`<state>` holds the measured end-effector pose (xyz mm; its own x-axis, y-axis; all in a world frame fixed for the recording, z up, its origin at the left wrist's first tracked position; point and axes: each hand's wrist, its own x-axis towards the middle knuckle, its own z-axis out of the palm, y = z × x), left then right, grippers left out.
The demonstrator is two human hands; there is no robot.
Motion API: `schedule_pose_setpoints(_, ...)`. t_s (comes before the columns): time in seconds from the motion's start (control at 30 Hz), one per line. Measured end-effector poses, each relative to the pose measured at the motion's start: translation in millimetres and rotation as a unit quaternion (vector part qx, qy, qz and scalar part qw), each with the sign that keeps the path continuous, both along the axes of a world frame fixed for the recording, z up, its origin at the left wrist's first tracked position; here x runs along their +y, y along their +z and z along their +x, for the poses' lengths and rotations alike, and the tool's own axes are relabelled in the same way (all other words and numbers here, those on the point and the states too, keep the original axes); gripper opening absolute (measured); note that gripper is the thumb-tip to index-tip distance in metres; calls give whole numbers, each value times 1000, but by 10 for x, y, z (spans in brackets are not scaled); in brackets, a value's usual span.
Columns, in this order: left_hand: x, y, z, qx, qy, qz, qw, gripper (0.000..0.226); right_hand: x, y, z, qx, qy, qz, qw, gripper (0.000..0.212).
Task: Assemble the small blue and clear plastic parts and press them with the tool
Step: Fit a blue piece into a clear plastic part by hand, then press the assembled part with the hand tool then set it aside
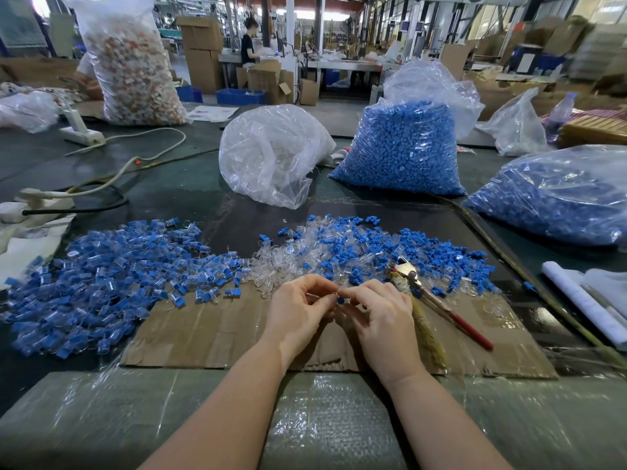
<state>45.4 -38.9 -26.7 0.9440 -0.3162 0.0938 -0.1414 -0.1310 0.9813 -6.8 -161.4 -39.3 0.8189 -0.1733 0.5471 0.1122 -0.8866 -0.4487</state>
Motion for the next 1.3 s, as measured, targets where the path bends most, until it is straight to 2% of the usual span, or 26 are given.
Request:
schedule_pose_setpoints(0.27,0,-30,34,-12,7,25,1000,17,11,24,-14,5,-3,-19,1000,15)
schedule_pose_setpoints(0.33,-11,-23,35,17,7,-9,1000,15,29,55,-44,-15,-32,-43,998,19)
schedule_pose_setpoints(0.4,-18,-13,36,52,12,-50,997,11,23,107,-66,-25,-101,-75,992,25)
schedule_pose_setpoints(0.47,-28,-1,30,82,19,-82,993,8,-29,199,-84,54,-196,-101,974,37)
schedule_pose_setpoints(0.53,-42,11,21,103,24,-112,988,8,-136,294,-88,207,-276,-115,931,54)
schedule_pose_setpoints(0.63,-49,27,19,108,30,-125,986,11,-291,357,-104,352,-309,-104,877,70)
schedule_pose_setpoints(0.7,-48,31,16,108,31,-135,984,11,-328,362,-108,383,-306,-93,867,65)
schedule_pose_setpoints(0.77,-44,28,16,111,36,-146,982,11,-334,380,-107,370,-306,-94,872,50)
schedule_pose_setpoints(0.83,-36,27,15,116,38,-158,980,10,-317,401,-128,349,-294,-90,885,38)
schedule_pose_setpoints(0.93,-11,34,40,132,37,-177,975,10,-274,415,-179,311,-255,-116,908,34)
schedule_pose_setpoints(1.0,3,37,63,138,40,-179,973,10,-219,459,-199,288,-201,-104,930,29)
schedule_pose_setpoints(1.07,7,37,86,137,51,-175,974,10,-135,520,-194,287,-122,-53,949,19)
schedule_pose_setpoints(1.17,15,28,119,136,69,-195,969,12,-19,610,-166,321,-23,33,946,19)
schedule_pose_setpoints(1.3,29,-12,163,139,86,-199,966,12,36,655,-165,356,28,148,922,23)
